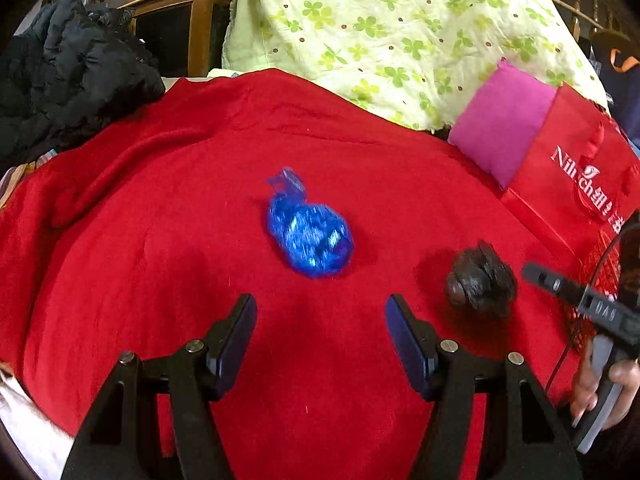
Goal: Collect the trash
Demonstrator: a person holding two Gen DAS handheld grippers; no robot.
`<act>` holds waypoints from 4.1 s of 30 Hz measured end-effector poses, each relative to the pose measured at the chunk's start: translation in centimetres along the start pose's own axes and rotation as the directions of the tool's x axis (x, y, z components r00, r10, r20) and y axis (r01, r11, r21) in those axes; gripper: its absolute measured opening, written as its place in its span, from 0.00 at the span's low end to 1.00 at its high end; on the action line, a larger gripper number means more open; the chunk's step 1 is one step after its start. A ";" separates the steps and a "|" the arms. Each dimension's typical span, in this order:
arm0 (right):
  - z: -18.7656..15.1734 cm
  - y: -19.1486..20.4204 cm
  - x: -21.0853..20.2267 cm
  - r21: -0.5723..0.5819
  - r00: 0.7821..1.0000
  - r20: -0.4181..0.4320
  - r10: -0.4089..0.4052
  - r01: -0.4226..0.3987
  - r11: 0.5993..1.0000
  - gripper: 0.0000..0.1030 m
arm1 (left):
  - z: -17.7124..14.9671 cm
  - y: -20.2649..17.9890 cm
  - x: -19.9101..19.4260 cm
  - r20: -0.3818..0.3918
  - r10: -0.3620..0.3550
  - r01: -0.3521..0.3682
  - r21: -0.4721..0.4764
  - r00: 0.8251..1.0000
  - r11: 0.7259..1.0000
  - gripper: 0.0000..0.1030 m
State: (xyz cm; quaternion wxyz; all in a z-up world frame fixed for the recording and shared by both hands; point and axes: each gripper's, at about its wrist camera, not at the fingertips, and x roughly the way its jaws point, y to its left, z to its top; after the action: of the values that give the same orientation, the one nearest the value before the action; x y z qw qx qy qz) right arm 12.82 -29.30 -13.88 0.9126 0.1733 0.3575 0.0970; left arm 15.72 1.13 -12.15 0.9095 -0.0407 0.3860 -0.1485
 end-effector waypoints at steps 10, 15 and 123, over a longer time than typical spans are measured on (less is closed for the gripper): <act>0.2 -0.7 4.1 0.047 0.998 -0.057 -0.030 0.032 0.998 0.63 | 4.1 0.8 5.3 -0.039 0.008 -0.009 -0.024 0.999 1.000 0.67; 0.2 -0.6 4.7 0.054 0.998 -0.049 -0.039 0.041 0.998 0.67 | 5.7 0.3 7.5 -0.059 -0.005 0.005 -0.006 0.998 1.000 0.67; -0.1 -9.1 -22.2 0.049 0.854 0.519 -0.046 0.024 0.999 0.40 | 2.7 -25.7 -9.4 0.178 -0.105 0.022 0.418 0.978 0.908 0.52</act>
State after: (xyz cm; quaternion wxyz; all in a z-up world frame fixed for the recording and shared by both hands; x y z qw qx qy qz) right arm -2.90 -44.30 -3.69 0.9731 0.2050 0.1029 0.0227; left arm 5.33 -20.65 1.02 0.9258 0.1257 0.2524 -0.2518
